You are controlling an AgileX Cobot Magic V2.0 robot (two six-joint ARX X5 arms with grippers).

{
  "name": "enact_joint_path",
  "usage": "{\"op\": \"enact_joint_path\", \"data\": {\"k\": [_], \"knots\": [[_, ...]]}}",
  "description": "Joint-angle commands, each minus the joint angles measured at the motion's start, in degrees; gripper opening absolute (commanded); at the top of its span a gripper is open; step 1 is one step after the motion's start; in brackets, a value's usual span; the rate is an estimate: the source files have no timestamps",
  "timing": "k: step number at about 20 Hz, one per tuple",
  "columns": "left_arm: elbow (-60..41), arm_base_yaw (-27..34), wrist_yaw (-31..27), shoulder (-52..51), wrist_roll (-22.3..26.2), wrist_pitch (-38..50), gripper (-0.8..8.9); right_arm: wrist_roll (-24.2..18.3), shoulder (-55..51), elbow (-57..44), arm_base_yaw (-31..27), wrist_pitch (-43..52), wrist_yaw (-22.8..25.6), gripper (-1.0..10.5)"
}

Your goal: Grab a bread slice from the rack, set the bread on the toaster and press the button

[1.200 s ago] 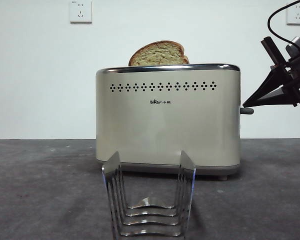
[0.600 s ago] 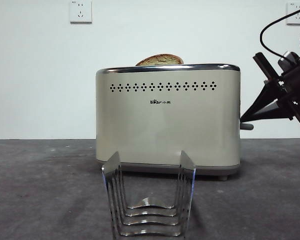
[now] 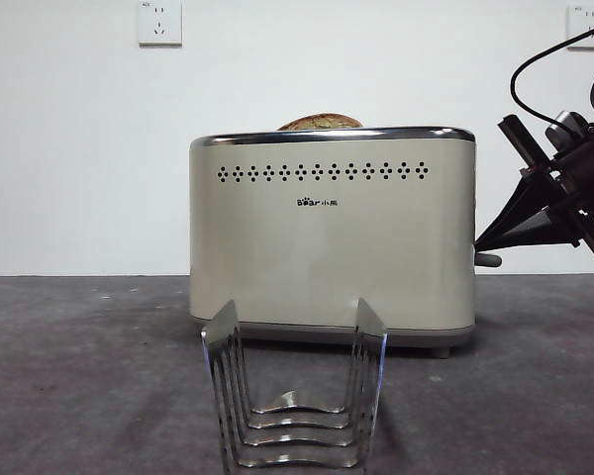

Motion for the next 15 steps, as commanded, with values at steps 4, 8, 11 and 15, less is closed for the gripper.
{"op": "enact_joint_path", "data": {"k": [4, 8, 11, 15], "knots": [[-0.4, 0.1, 0.0, -0.2, -0.5, 0.2, -0.07, -3.0, 4.9, -2.3, 0.2, -5.7, 5.0, -0.1], [-0.4, 0.1, 0.0, -0.2, -0.7, 0.2, -0.07, -4.5, 5.1, -2.3, 0.1, -7.3, 6.6, -0.1], [-0.4, 0.1, 0.0, -0.2, -0.7, 0.2, -0.07, -5.8, 5.1, -2.3, 0.2, -8.8, 7.4, -0.1], [-0.4, 0.1, 0.0, -0.2, -0.8, 0.2, -0.07, -5.9, 5.1, -2.3, 0.2, -9.3, 8.0, -0.1]]}}
